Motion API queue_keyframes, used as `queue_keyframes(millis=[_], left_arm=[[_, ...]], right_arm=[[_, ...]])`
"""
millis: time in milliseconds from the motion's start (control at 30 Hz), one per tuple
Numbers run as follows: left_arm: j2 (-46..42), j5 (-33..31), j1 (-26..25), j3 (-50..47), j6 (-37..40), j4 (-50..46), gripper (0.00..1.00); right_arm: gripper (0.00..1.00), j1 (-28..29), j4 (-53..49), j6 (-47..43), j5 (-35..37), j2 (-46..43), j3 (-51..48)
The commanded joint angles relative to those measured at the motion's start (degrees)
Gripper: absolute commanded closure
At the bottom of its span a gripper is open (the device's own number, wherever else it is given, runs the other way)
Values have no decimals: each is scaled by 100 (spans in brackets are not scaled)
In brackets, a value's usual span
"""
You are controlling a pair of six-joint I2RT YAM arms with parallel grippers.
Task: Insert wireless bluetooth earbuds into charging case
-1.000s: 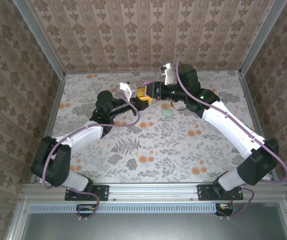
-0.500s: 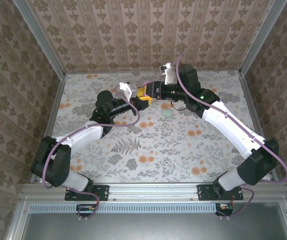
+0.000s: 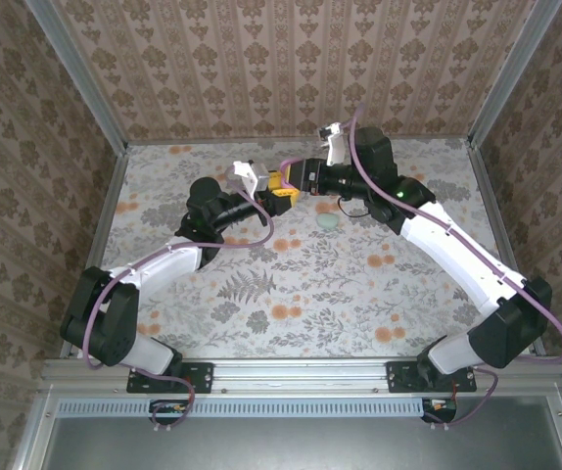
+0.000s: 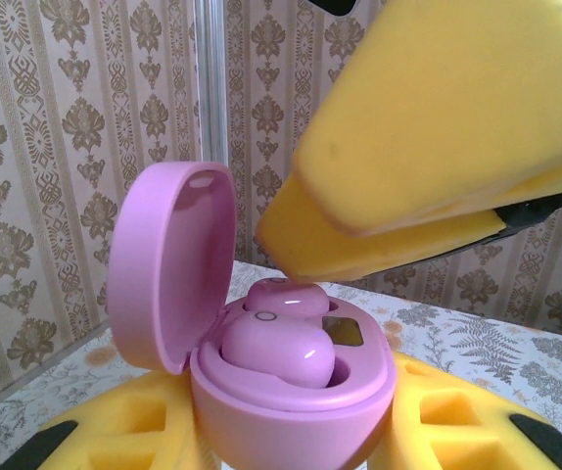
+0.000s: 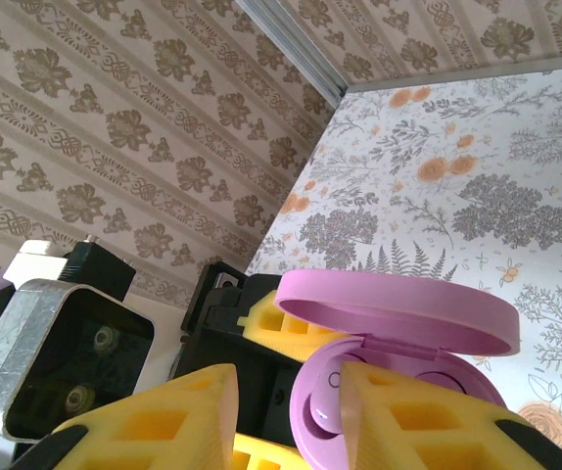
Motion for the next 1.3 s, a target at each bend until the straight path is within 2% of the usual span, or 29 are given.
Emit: queue_keyframes(millis=[0, 167, 367, 533, 733, 900, 1133, 1267], left_arm=[[-123, 21, -46, 202, 57, 228, 73], [-95, 58, -46, 223, 45, 228, 74], [-19, 155, -54, 276, 52, 215, 74], [28, 508, -222, 442, 494, -351, 73], [32, 792, -533, 789, 1334, -1553, 73], [75, 903, -729, 1124, 1934, -2380, 73], [45, 843, -774, 1180, 2080, -2567, 73], [20, 746, -769, 1140, 2061, -2539, 74]], right_arm=[[65, -5, 161, 5, 128, -267, -72], [65, -3, 416, -48, 302, -683, -327], [64, -115, 426, -165, 919, -1174, -675], [63, -554, 225, 371, 1268, -1386, -938], [56, -1055, 6, 700, 891, -1383, -963], [55, -1292, -596, 653, 266, -1017, -514], [54, -1289, -892, 649, -625, -447, -187], [54, -1281, -1262, 420, -826, -368, -50]])
